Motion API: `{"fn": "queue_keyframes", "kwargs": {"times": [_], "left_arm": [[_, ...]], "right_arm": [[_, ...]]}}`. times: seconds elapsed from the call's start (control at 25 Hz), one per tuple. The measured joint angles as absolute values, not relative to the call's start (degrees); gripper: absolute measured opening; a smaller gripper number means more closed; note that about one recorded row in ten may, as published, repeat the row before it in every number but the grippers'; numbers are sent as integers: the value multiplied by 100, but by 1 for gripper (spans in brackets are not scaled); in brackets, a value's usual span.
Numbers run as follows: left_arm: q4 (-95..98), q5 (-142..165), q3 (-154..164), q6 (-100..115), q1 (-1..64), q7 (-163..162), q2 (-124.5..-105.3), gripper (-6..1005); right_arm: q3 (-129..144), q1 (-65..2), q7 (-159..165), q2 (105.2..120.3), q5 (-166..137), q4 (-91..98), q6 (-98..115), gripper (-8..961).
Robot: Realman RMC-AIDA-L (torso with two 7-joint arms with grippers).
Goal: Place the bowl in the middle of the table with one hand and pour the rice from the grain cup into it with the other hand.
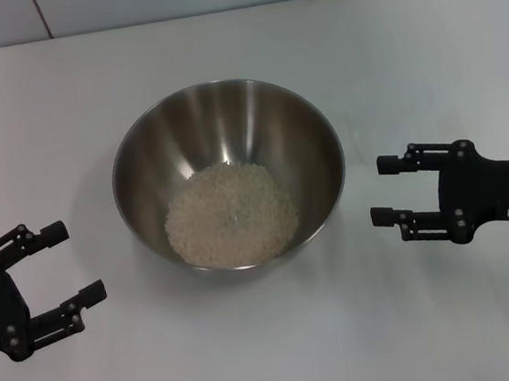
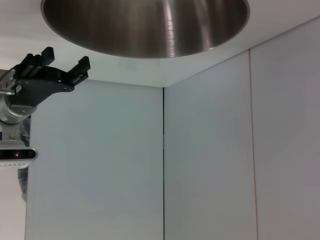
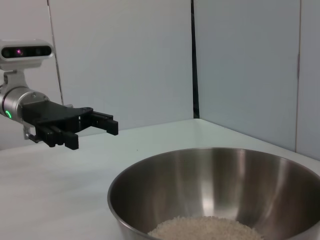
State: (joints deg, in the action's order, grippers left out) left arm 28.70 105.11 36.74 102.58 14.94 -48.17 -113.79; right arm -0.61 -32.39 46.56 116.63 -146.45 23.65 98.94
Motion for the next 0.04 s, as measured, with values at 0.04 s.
{"fn": "queue_keyframes", "kwargs": {"times": [0.04], "left_arm": [[2870, 10511, 3674, 10258, 1494, -4817, -11380, 815]], "right_arm": [[-61, -3246, 4655, 11663, -14646, 2365, 9889, 676]]}}
